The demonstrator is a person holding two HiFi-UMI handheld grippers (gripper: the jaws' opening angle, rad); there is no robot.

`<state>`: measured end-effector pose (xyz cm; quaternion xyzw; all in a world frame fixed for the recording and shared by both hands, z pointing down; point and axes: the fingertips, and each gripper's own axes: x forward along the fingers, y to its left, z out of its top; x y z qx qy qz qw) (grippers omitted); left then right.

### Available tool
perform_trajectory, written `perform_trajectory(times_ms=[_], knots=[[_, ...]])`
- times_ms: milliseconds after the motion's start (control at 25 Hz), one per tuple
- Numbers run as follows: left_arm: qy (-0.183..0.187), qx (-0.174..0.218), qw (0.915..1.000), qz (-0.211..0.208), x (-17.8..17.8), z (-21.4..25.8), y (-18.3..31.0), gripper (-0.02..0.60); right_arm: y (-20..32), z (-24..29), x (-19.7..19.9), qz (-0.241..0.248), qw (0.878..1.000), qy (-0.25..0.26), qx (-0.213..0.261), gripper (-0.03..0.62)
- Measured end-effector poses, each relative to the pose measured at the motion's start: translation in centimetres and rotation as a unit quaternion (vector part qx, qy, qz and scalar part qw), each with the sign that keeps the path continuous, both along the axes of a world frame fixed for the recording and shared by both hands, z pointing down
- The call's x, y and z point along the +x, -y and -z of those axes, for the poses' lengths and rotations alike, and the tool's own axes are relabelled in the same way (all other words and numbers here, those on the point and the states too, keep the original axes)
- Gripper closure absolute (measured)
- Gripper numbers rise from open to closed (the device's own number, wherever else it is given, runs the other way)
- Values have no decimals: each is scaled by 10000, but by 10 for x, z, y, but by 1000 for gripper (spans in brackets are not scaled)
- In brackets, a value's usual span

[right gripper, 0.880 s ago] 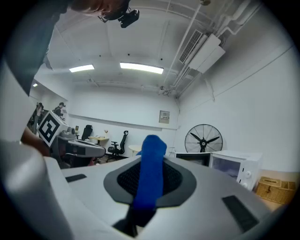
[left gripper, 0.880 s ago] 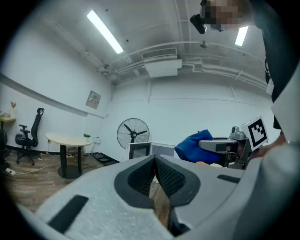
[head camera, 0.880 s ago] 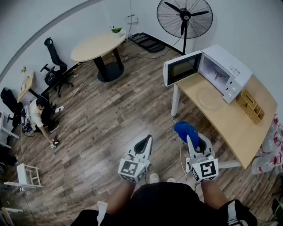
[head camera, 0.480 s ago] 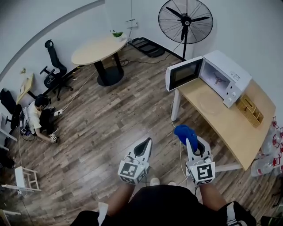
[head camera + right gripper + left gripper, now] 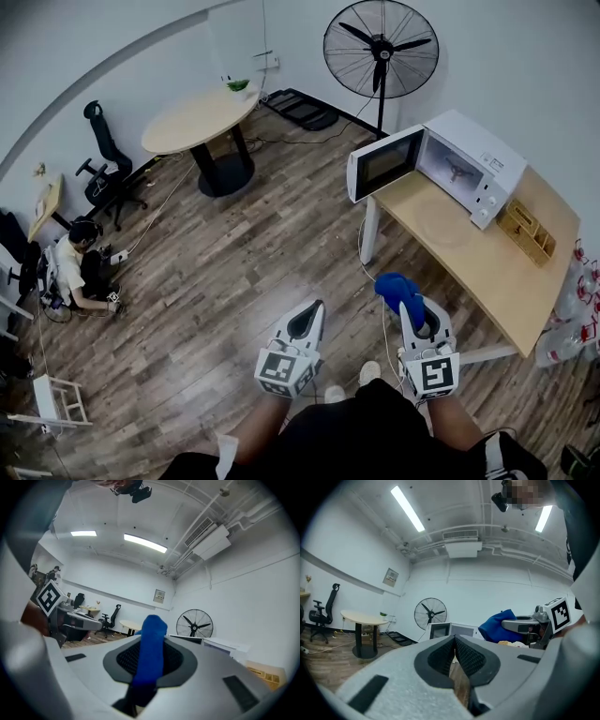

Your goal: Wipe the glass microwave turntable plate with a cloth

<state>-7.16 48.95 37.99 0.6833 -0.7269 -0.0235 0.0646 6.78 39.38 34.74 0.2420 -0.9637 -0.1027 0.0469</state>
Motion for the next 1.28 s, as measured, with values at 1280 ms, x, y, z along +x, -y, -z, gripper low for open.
perform_trajectory(times_ms=[1280], knots=[[180,-6,9986,-507,-45,-3,308,580,290,-16,-58,-121,9990,386,-166,536]])
